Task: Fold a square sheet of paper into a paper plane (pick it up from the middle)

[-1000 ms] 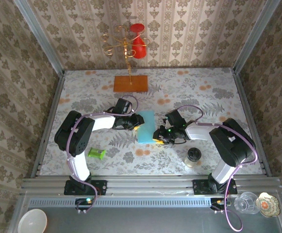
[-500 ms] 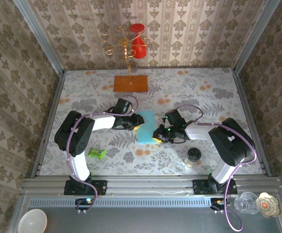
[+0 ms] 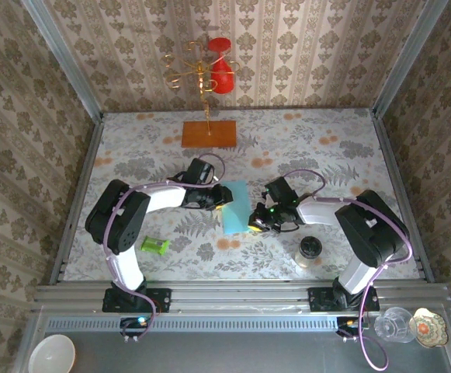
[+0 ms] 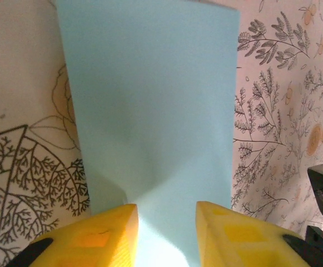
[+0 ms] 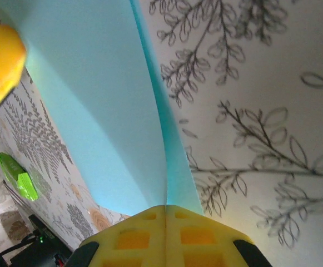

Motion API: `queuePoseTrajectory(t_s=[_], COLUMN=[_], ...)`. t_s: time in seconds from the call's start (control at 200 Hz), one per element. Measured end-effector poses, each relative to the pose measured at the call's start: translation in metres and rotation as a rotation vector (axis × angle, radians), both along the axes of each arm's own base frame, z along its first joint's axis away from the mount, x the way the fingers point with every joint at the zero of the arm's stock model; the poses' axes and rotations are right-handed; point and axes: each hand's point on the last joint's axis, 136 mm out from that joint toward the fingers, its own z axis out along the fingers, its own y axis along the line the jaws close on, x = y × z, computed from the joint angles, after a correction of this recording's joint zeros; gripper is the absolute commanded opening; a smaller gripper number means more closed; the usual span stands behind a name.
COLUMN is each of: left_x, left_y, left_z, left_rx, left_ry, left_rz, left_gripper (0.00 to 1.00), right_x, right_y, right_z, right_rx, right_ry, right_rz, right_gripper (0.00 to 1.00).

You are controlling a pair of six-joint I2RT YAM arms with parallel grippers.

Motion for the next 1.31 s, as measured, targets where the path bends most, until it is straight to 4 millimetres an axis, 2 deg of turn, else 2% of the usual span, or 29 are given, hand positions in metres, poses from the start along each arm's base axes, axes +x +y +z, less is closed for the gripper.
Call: queuePoseTrajectory(t_s=[0.145, 0.265, 0.51, 0.595, 0.79, 0.965, 1.305], left_x=[0.004, 0.005, 0.008, 0.008, 0.008, 0.008, 0.008], left_y=[0.004, 0.006, 0.002, 0.001, 0.0, 0.0, 0.0], left_z=[-0.001, -0.011, -0.014, -0.015, -0.015, -0.015, -0.016], left_rx=[0.004, 0.017, 0.006, 0.004, 0.0, 0.001, 0.002], left_ry=[-0.005, 0.014, 0.02, 0.02, 0.02, 0.02, 0.022], left_rz=[0.006, 0.013, 0.004, 0.002, 0.0, 0.001, 0.001], left_gripper=[0.23, 0.19, 0.16, 0.16, 0.16, 0.14, 0.13], right_x=[-0.005, -0.005, -0.003, 0.001, 0.019, 0.025, 0.041], right_y=[-0.003, -0.003, 0.001, 0.009, 0.042, 0.053, 0.047], right_z=[0.005, 0.008, 0.013, 0.019, 0.03, 0.028, 0.015], right_rx=[0.004, 0.008, 0.028, 0.049, 0.096, 0.105, 0.033], right_ry=[-0.017, -0.026, -0.035, -0.047, -0.097, -0.108, -0.135], right_rz=[0.009, 0.012, 0.023, 0.038, 0.089, 0.101, 0.037], right_gripper=[0.0, 0.0, 0.0, 0.0, 0.0, 0.0, 0.0])
